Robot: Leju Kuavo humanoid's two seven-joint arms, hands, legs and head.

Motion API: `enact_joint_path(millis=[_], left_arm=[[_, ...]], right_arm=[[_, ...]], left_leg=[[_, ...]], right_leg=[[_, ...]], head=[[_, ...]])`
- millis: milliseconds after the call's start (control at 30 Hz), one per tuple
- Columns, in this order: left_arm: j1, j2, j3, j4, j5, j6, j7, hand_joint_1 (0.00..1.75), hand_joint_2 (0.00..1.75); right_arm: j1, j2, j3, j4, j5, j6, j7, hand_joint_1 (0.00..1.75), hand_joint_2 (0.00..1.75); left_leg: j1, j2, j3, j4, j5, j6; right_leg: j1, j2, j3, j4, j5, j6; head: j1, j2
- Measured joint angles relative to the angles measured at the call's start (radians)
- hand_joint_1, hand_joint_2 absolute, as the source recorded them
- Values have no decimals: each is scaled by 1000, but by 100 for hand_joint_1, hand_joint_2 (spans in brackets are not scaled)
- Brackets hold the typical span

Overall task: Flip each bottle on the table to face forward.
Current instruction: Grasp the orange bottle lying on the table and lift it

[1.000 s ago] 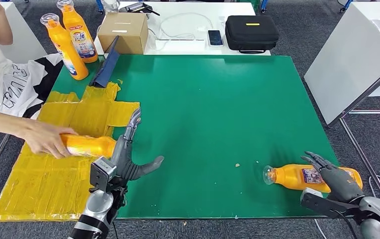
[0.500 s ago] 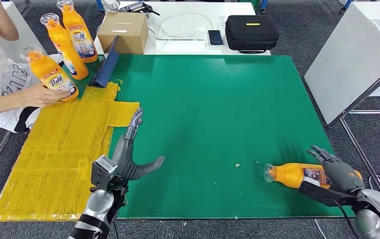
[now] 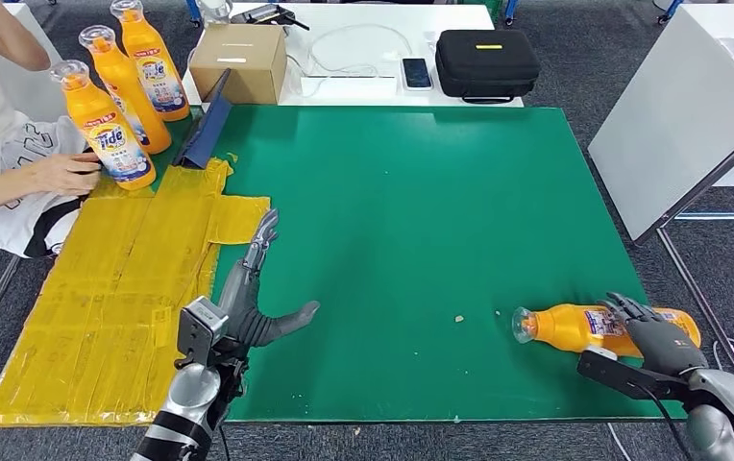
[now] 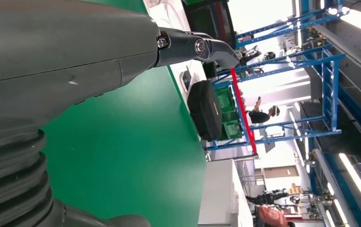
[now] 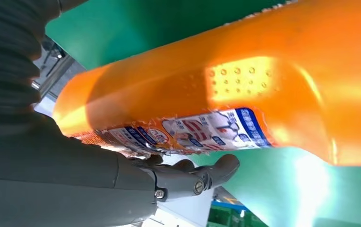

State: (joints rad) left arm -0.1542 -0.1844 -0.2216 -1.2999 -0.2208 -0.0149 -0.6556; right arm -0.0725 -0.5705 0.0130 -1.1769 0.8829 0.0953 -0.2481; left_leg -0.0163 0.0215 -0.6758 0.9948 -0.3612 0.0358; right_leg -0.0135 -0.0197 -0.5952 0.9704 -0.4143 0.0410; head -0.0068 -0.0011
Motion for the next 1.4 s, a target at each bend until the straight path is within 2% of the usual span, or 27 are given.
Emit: enact_joint_path(millis=[367, 567, 867, 900, 933, 1033, 1067, 1167, 1400], left_arm=[[-6, 1, 0, 9, 1, 0, 1, 0, 175], [-8, 1, 0, 12, 3, 0, 5, 0, 175], [-11, 1, 0, 12, 6, 0, 9, 0, 175], [-11, 1, 0, 12, 6, 0, 9, 0, 175], [-11, 1, 0, 12, 6, 0, 9, 0, 175], [-11, 1, 0, 12, 7, 0, 9, 0, 175], [-11, 1, 0, 12, 8, 0, 9, 0, 175], [-11, 1, 0, 12, 8, 0, 9, 0, 175], [-11, 1, 0, 12, 9, 0, 9, 0, 175]], right_arm=[[-17, -19, 0, 42, 28, 2, 31, 0, 175], [-48, -25, 9, 96, 101, -14, 69, 0, 175], [-85, -26, 20, 161, 135, -39, 73, 0, 175], [-86, -26, 21, 163, 135, -39, 73, 7, 175], [-88, -26, 21, 166, 135, -39, 72, 31, 175], [-93, -22, 24, 175, 145, -52, 67, 130, 175], [-96, -18, 25, 180, 151, -60, 64, 147, 175], [-107, 1, 31, 196, 168, -85, 58, 170, 175], [-139, 38, 48, 216, 177, -106, 52, 174, 175]], left_leg=[[0, 0, 0, 0, 0, 0], [0, 0, 0, 0, 0, 0], [0, 0, 2, 0, 0, 0], [0, 0, 2, 0, 0, 0], [0, 0, 2, 0, 0, 1], [0, 1, 2, 0, 1, 1], [0, 1, 2, 0, 1, 1], [0, 2, 2, 0, 1, 1], [0, 3, 2, 0, 1, 2]], right_leg=[[0, 0, 0, 0, 0, 0], [0, 0, 0, 0, 0, 0], [0, 0, 1, 0, 0, 0], [0, 0, 2, 0, 0, 0], [0, 0, 2, 0, 0, 0], [0, 0, 2, 0, 1, 1], [0, 0, 2, 0, 1, 1], [0, 1, 2, 0, 1, 1], [0, 1, 2, 0, 1, 1]], head=[[0, 0], [0, 0], [0, 0], [0, 0], [0, 0], [0, 0], [0, 0], [0, 0], [0, 0]])
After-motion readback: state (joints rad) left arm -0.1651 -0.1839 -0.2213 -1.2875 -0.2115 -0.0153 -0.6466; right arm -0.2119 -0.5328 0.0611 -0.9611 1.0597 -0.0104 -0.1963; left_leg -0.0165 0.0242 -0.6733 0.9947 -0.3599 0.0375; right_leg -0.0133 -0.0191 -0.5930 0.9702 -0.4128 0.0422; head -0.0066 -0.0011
